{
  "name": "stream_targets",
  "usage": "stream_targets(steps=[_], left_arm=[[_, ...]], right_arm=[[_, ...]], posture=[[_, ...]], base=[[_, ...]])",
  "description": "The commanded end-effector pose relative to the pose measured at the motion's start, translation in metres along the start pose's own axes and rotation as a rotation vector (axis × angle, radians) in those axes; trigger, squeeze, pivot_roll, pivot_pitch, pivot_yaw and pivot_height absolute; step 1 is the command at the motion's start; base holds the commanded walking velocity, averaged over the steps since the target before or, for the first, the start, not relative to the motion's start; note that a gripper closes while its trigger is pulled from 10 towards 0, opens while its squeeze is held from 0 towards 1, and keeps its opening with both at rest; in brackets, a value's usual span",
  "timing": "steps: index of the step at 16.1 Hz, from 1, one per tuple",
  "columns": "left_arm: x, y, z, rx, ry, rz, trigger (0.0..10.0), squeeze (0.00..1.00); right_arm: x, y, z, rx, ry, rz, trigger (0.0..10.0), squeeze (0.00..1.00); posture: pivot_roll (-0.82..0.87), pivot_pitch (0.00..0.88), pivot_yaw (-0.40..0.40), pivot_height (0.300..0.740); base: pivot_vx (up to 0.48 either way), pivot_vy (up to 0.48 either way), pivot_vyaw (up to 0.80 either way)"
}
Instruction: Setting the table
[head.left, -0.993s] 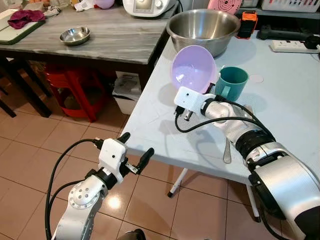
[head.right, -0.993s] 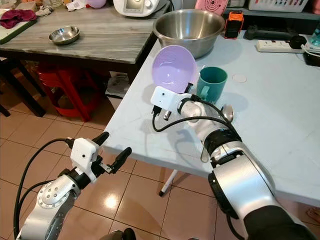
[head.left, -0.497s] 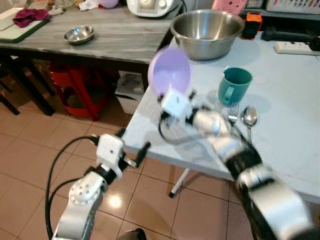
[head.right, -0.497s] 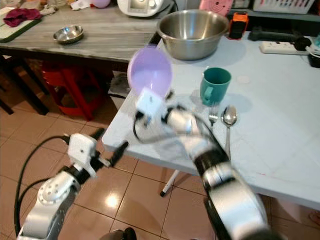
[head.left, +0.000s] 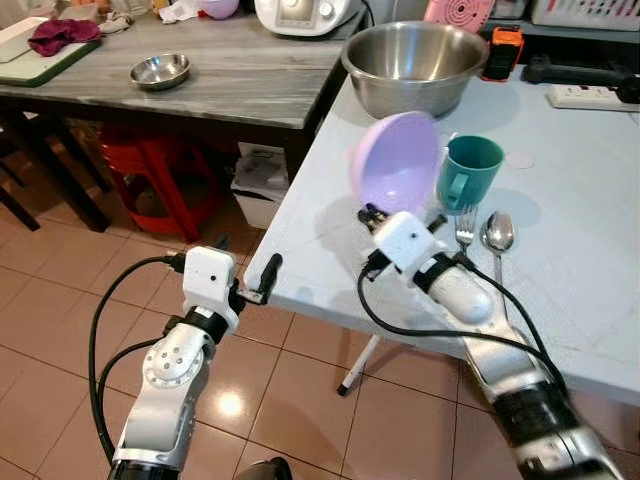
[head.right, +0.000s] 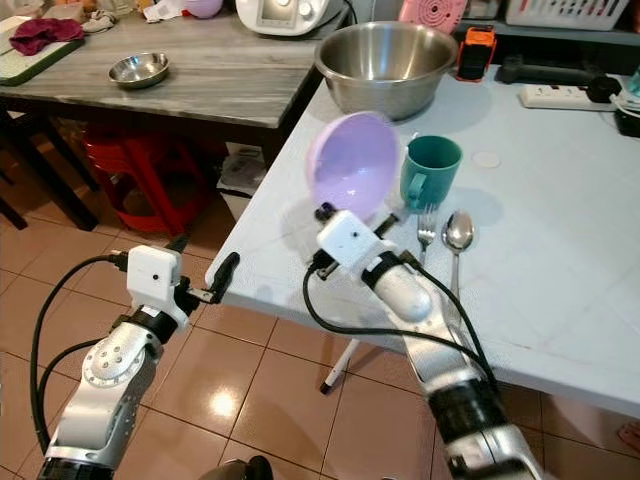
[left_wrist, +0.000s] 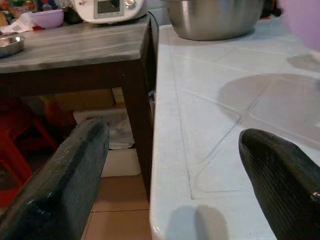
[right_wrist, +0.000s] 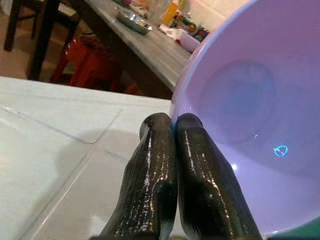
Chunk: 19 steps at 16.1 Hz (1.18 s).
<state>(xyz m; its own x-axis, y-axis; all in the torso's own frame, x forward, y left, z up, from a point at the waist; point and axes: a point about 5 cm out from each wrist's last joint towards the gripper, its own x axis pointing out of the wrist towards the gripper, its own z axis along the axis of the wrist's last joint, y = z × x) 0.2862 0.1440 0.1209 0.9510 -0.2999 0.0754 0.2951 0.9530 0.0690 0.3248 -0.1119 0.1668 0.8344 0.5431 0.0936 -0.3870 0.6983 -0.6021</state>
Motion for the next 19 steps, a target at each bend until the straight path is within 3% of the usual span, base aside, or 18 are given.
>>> stream_targets(steps=[1,6,9,19], left_arm=[[0.0,0.005,-0.001,0.006,0.0,0.025,10.0,0.0],[0.002,0.005,-0.001,-0.016,-0.005,0.026,10.0,0.0],[0.002,0.007,-0.002,-0.036,-0.005,0.036,10.0,0.0],[0.002,0.008,-0.003,-0.033,-0.005,0.031,10.0,0.0]], right_arm=[[-0.004,-0.001,0.008,0.02,-0.01,-0.033,10.0,0.0],[-0.011,0.003,0.009,0.086,0.007,-0.085,10.0,0.0],[-0.014,0.004,0.009,0.095,0.032,-0.091,10.0,0.0],[-0.016,0.007,0.008,0.119,0.043,-0.102,10.0,0.0]], posture=[[-0.14,0.113,0.088,0.74],[-0.14,0.11,0.088,0.74],[-0.14,0.111,0.085,0.74],[-0.14,0.109,0.095,0.74]], base=[[0.0,0.0,0.0],[0.0,0.0,0.0],[0.0,0.0,-0.5],[0.0,0.352,-0.45]])
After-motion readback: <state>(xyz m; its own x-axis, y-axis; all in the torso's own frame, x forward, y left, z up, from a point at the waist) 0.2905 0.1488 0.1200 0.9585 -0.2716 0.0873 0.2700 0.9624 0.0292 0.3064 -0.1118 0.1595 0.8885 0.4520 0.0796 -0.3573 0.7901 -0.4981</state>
